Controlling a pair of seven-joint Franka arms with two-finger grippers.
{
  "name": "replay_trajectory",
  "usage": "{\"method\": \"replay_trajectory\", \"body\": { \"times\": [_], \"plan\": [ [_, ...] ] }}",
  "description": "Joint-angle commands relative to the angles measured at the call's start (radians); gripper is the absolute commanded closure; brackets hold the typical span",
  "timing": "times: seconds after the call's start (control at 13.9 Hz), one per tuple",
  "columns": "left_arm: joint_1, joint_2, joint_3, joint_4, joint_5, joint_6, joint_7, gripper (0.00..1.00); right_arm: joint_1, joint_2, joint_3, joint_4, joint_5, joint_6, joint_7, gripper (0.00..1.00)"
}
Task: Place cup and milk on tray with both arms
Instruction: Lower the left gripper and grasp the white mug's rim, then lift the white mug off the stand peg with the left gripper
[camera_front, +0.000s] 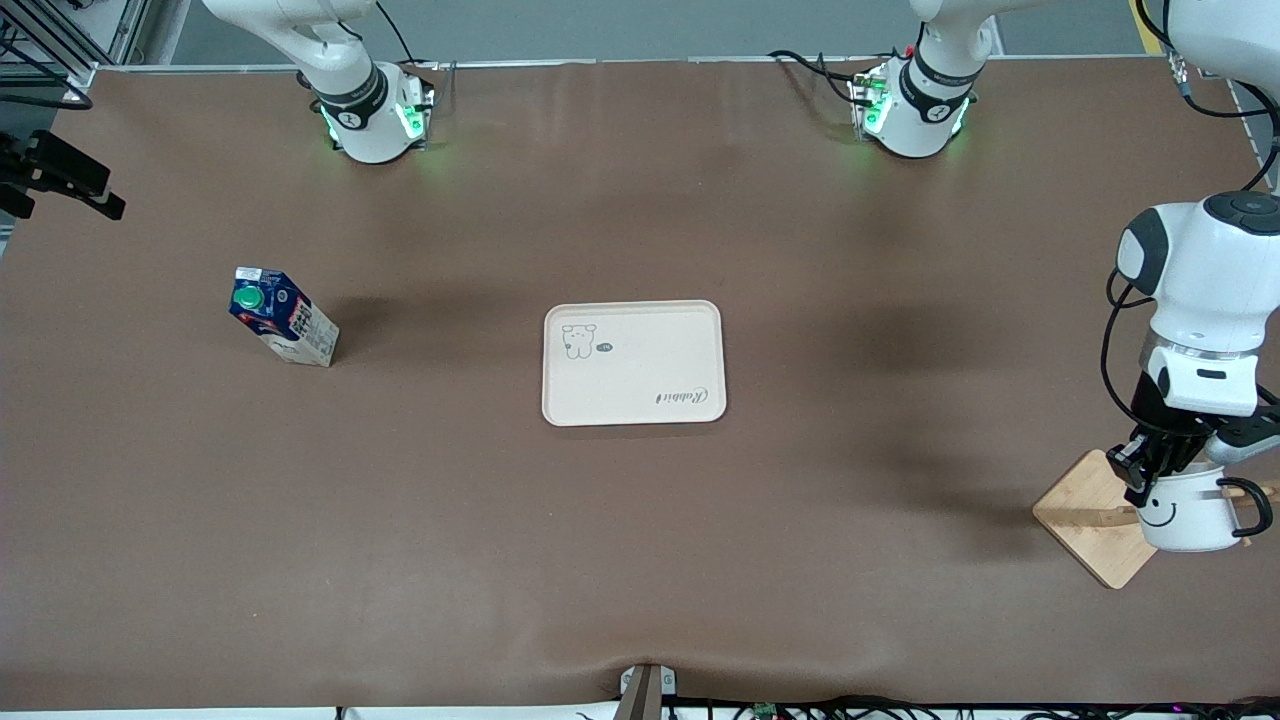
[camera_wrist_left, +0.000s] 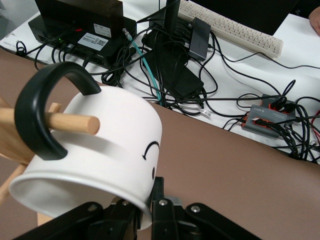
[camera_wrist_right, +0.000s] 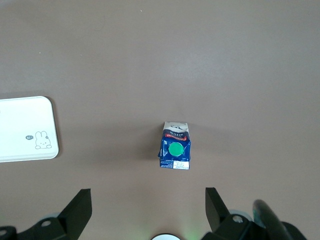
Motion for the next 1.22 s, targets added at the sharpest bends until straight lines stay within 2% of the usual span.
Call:
{"method": "replay_trajectory", "body": {
  "times": [0.0,0.57,0.72,0.86,1.15],
  "plan": [
    [0.0,-0.052,-0.003,0.002,0.036,-0.076,-0.003,1.0,-0.014,0.014,0.009,0.026,0.003,-0.011,0.013,0.0],
    [0.0,-0.125,-0.114,0.031,0.019,-0.303,-0.025,1.0,-0.014,0.014,0.009,0.026,0.003,-0.011,0.013,0.0],
    [-0.001,-0.123,-0.173,0.083,0.019,-0.424,-0.068,1.0,-0.014,0.015,0.009,0.026,0.003,-0.011,0.013,0.0],
    [-0.004,-0.1,-0.258,0.17,0.018,-0.604,-0.133,1.0,-0.014,0.018,0.009,0.026,0.003,-0.012,0.013,0.0],
    [-0.01,-0.057,-0.406,0.252,0.018,-0.801,-0.15,1.0,-0.014,0.02,0.009,0.025,0.003,-0.015,0.012,0.0]
  ]
}}
